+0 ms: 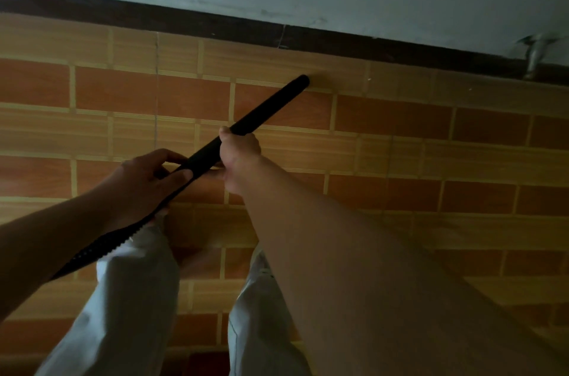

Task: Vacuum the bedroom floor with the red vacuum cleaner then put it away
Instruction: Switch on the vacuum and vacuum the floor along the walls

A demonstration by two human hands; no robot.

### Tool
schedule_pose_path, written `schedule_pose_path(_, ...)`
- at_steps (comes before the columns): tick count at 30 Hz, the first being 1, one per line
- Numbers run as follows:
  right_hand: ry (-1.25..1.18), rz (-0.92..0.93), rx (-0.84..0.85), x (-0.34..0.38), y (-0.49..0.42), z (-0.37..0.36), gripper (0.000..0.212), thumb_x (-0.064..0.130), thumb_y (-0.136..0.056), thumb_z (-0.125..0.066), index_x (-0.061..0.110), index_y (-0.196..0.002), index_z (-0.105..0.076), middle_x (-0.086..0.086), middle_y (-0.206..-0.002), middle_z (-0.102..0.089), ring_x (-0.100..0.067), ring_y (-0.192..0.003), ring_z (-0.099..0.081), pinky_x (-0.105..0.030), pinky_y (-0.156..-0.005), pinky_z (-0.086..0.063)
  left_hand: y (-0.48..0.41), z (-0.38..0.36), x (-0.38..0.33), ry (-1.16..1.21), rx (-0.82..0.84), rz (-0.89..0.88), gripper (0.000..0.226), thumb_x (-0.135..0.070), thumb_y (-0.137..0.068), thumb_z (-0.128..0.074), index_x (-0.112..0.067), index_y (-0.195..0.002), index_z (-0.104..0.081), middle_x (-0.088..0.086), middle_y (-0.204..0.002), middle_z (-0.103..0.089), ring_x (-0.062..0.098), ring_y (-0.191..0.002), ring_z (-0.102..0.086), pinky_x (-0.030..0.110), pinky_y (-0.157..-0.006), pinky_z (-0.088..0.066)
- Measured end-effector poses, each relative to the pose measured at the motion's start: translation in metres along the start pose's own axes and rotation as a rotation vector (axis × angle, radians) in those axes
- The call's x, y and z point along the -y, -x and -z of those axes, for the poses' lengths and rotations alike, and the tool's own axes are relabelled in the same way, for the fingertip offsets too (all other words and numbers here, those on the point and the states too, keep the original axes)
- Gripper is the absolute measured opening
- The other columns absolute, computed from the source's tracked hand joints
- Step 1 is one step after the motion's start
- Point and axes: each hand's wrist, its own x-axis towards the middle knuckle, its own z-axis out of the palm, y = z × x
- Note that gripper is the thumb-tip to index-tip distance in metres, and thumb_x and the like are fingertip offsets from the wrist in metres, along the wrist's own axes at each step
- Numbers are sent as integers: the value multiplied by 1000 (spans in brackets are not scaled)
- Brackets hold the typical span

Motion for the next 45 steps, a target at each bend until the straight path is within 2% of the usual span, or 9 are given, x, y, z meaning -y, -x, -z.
schedule_pose_path(6, 9, 46, -5, 12, -12, 6, 46, 42, -101, -59, 22, -140, -45, -8, -122, -61, -37, -117, -63, -61, -95, -56, -14, -5, -5, 62, 4, -13, 21, -41, -97, -60, -39, -118, -59, 9, -87, -73, 27, -63, -73, 45, -53, -62)
schedule_pose_path(9, -5, 45, -18, 16, -13, 6, 44, 40, -103, -57, 23, -141, -43, -11, -128, -59, -39, -117, -62, -63, -82, -61, -20, -5, -4, 91, -9, -28, 19, -38, -98, -61, -37, -117, -60, 10, -85, -73, 22, -59, -72, 36, -47, -58)
schedule_pose_path(17, 43, 39, -76, 5, -9, 7, 49, 43, -101, -59, 25, -143, -43, -9, -128, -60, -38, -116, -63, -61, -88, -59, -15, -12, 5, 77, 41, -11, 27, -42, -99, -58, -35, -125, -59, 6, -85, -73, 20, -58, -72, 34, -50, -59)
schedule_pose_path(24, -11, 31, -87, 27, 0, 7, 42, 34, -106, -56, 19, -143, -44, -14, -129, -59, -39, -112, -65, -59, -66, -63, -30, 5, -6, 103, 80, -11, 28, -44, -98, -58, -35, -125, -60, 9, -81, -73, 25, -60, -73, 39, -53, -62)
schedule_pose_path(27, -4, 13, -97, 21, 7, 3, 41, 34, -105, -57, 20, -142, -46, -11, -125, -60, -37, -114, -64, -59, -72, -64, -25, 2, 1, 96, 105, -9, 28, -43, -99, -56, -35, -126, -58, 8, -87, -73, 27, -62, -73, 44, -55, -63)
schedule_pose_path(31, 7, -5, -82, 15, 12, 10, 36, 31, -105, -58, 17, -137, -50, -10, -122, -62, -37, -114, -65, -60, -82, -62, -20, -12, 6, 88, 131, -31, 33, -38, -101, -55, -25, -132, -52, 8, -92, -72, 18, -54, -66, 35, -49, -58)
schedule_pose_path(38, -52, 7, -79, 23, 16, 25, 33, 28, -107, -54, 12, -136, -49, -15, -126, -61, -38, -114, -65, -54, -67, -64, -32, -15, -12, -47, 138, -49, 33, -39, -102, -55, -23, -131, -52, 14, -80, -70, 17, -52, -67, 32, -47, -58)
schedule_pose_path(41, -80, 8, -64, 27, 15, 34, 33, 26, -107, -55, 12, -137, -48, -15, -128, -60, -39, -114, -64, -58, -73, -64, -37, -16, -23, -127, 91, -83, 34, -43, -98, -59, -29, -129, -57, 5, -89, -72, 22, -61, -73, 47, -58, -64)
schedule_pose_path(45, -105, 2, -42, 27, 15, 44, 32, 26, -107, -55, 13, -135, -48, -17, -130, -59, -40, -114, -65, -63, -73, -62, -39, -24, -33, -283, 24, -180, 39, -46, -98, -58, -34, -135, -54, 2, -102, -71, 21, -57, -72, 47, -54, -62)
